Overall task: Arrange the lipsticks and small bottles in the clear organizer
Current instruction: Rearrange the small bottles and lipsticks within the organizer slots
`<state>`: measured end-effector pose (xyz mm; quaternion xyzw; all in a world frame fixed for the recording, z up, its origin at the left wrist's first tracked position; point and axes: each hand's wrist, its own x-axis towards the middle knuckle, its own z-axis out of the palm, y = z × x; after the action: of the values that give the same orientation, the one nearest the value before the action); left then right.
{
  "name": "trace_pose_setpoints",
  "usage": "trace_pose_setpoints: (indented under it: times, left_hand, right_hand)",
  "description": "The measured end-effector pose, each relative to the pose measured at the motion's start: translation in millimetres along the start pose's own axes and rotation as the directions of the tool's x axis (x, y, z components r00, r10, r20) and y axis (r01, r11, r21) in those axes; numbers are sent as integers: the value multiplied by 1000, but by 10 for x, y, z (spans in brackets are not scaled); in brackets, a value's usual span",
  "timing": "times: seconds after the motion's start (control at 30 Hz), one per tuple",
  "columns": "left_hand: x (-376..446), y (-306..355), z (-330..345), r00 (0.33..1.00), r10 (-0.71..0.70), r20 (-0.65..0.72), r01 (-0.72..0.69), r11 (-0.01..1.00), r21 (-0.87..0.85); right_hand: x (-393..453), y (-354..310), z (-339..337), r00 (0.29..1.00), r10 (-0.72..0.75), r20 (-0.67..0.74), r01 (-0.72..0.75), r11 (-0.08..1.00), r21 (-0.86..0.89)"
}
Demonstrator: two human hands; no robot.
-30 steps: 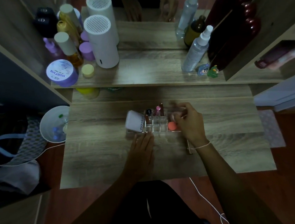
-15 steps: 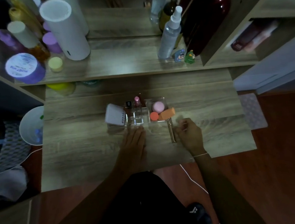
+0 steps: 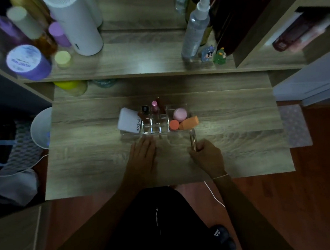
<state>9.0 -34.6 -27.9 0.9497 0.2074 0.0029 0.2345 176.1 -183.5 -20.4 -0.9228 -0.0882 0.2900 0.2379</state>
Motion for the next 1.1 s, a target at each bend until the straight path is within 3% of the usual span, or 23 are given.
trace_pose_setpoints:
  times: [0.1,0.2,0.33,0.57,0.77,1.1]
  left_hand:
    - [24,-3,-44,998,-8,-65,7,1000,-11]
    - [71,-20,-102,994,-77,-81,77,997,2]
    - [108,-34,-142,982,-162,-99,160,987,-22]
    - [97,-33,-161,980,-175,-98,173,984,-30]
    - [-17,-87,-163,973,-178,-149,170,983,-62]
    - [-68,-200,-241,972,-180,-154,170,983,-74]
  right_hand:
    - [-41,13,-86,993,-7,119,3,999,32]
    - [-112,-94,-155,986,-69,151,50,991,125]
    - [-174,-454,-157,953,-301,45,285,934,214]
    - [-1,-1006,83,874,-472,-111,485,848,212]
    - [37,-1176,258,822,-527,-216,561,815,146]
    - [94,-1160,426,861,-479,-173,488,873,15]
